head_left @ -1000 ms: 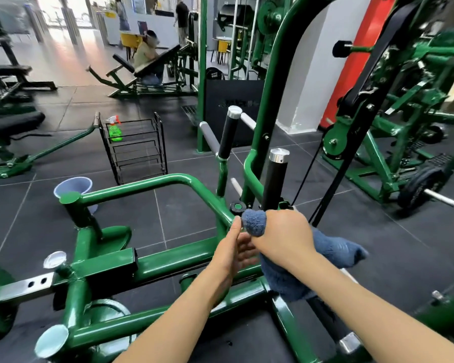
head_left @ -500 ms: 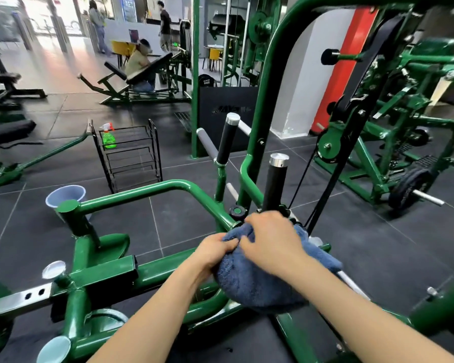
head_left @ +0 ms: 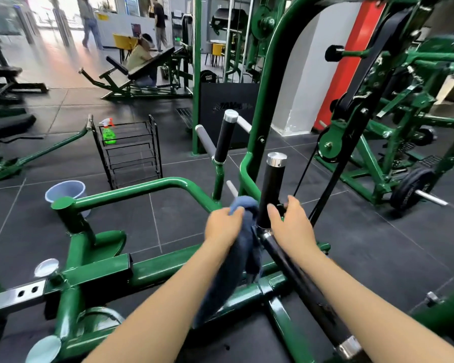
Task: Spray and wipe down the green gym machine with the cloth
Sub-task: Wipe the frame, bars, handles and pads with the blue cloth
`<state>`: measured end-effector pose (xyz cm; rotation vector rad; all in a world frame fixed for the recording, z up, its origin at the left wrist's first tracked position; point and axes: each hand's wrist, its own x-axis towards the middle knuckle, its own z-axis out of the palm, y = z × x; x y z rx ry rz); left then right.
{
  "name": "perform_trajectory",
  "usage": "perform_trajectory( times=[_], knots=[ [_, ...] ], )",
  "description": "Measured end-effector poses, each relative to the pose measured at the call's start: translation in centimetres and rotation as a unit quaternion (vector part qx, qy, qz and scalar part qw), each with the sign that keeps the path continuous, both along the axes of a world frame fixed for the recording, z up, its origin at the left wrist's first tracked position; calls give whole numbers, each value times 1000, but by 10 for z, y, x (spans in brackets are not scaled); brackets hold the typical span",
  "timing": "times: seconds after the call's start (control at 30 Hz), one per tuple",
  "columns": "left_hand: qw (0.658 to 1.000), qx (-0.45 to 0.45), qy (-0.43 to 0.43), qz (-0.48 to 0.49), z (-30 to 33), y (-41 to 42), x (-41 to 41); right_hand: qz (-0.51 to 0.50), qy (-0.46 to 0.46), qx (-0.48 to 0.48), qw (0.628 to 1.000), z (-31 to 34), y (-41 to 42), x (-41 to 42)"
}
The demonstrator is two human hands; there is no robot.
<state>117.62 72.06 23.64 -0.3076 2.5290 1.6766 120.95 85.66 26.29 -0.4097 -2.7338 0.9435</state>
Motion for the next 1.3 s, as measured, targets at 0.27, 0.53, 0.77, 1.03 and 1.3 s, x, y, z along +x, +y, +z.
perform_trajectory(
  times=[0.27,0.53,0.77,1.03,1.3],
  knots=[
    [975,-31,-52,-214,-14,18,-2,99,51,-45,993,-9,8,-22],
    [978,-52,-3,-203,-16,21,-7,128,42,-53,990,-9,13,-26],
    [993,15,23,-116,-36,34,48,120,28,-50,991,-5,8,-23],
    [987,-13,36,-153,-22,41,85,148,-57,57,986,2,21,-3],
    [974,-113,66,-182,-14,54,108,71,-88,-1,994,-9,41,39]
  ],
)
